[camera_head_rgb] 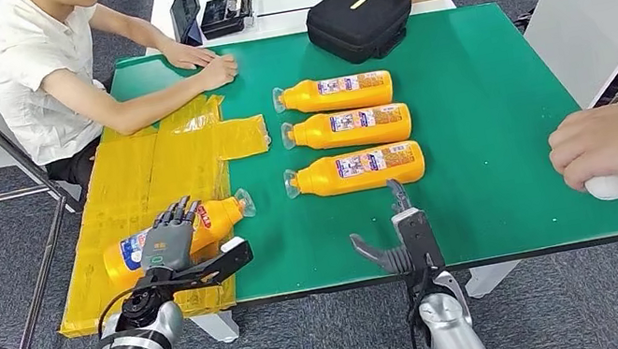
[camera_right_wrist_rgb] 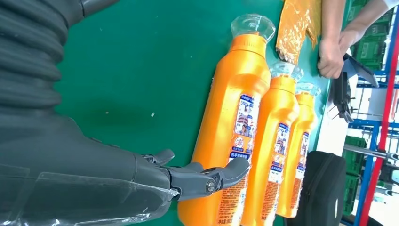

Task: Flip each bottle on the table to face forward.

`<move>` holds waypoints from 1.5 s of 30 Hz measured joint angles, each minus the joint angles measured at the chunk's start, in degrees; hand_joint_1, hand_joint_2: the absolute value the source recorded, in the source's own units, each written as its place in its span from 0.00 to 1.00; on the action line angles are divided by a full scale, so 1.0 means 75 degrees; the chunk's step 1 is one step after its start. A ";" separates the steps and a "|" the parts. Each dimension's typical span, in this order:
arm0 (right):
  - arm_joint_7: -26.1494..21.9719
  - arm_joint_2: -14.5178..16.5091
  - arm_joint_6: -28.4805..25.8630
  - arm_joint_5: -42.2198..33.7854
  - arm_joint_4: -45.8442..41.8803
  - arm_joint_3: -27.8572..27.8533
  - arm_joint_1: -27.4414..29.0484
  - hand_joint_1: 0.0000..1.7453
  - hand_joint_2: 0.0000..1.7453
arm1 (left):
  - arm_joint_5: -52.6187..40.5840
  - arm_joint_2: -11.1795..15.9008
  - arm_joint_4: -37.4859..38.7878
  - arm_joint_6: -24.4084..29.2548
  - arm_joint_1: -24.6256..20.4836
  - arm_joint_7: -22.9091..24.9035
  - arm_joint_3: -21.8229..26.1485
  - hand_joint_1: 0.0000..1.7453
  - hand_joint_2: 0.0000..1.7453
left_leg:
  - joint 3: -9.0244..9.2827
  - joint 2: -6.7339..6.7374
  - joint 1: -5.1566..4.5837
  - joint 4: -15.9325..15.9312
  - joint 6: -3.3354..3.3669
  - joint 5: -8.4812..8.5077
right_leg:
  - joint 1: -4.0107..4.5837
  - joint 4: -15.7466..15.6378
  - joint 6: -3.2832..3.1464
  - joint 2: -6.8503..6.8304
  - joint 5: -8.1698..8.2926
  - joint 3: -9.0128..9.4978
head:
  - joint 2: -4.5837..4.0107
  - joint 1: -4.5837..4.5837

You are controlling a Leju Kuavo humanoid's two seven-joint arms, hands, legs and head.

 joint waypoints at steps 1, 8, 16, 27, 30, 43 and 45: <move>-0.0020 -0.0001 0.0000 -0.0002 0.0045 -0.0001 -0.0033 0.00 1.00 | 0.0050 0.0000 0.0072 -0.0189 -0.0059 -0.0028 0.0052 0.00 1.00 | 0.0008 0.0000 0.0000 0.0000 0.0000 0.0000 | 0.0000 0.0000 0.0000 0.0000 0.0000 0.0009 | 0.0000 0.0000; -0.0151 -0.0015 -0.0012 0.0005 0.0396 -0.0007 -0.0282 0.00 1.00 | 0.0147 0.0036 0.0502 -0.1037 -0.0353 -0.0093 0.0344 0.00 1.00 | 0.0058 -0.0002 -0.0001 -0.0001 -0.0002 -0.0002 | -0.0001 -0.0001 -0.0001 0.0000 -0.0002 0.0059 | 0.0000 0.0000; -0.0230 -0.0055 -0.0121 0.0008 0.0606 -0.0022 -0.0361 0.00 1.00 | 0.0078 0.0032 0.0613 -0.0174 -0.0294 -0.0433 0.0396 0.00 1.00 | 0.0080 -0.0002 -0.0001 -0.0002 -0.0003 -0.0002 | 0.0000 -0.0002 -0.0002 -0.0001 -0.0002 0.0073 | 0.0000 0.0000; -0.0224 -0.0058 -0.0197 0.0096 0.0610 -0.0055 -0.0235 0.00 1.00 | 0.0146 -0.0281 -0.0023 0.0587 0.0161 -0.0810 0.0399 0.00 1.00 | 0.0050 -0.0014 -0.0005 0.0001 0.0000 0.0000 | -0.0005 -0.0002 -0.0001 -0.0006 -0.0002 0.0047 | 0.0000 0.0000; -0.0182 -0.0054 -0.0210 0.0135 0.0577 -0.0059 -0.0206 0.00 1.00 | 0.0239 -0.0367 -0.0321 0.1047 0.0353 -0.0961 0.0376 0.00 1.00 | 0.0034 -0.0014 -0.0005 0.0002 0.0000 0.0000 | -0.0004 -0.0002 -0.0001 -0.0006 -0.0002 0.0027 | 0.0000 0.0000; 0.0191 0.0023 -0.0264 0.0512 -0.0099 -0.0067 0.0210 0.00 1.00 | -0.0170 -0.0628 -0.4292 0.2807 0.1878 -0.0262 -0.1350 0.00 1.00 | -0.0049 -0.0011 -0.0004 0.0003 0.0000 0.0000 | -0.0004 -0.0001 -0.0001 -0.0005 -0.0001 -0.0051 | 0.0000 0.0000; 0.0210 0.0025 -0.0285 0.0561 -0.0159 -0.0065 0.0217 0.00 1.00 | -0.0173 -0.0549 -0.4699 0.2924 0.1941 -0.0109 -0.1712 0.00 1.00 | -0.0049 -0.0011 -0.0004 0.0003 0.0000 0.0000 | -0.0004 -0.0001 -0.0001 -0.0005 -0.0001 -0.0052 | 0.0000 0.0000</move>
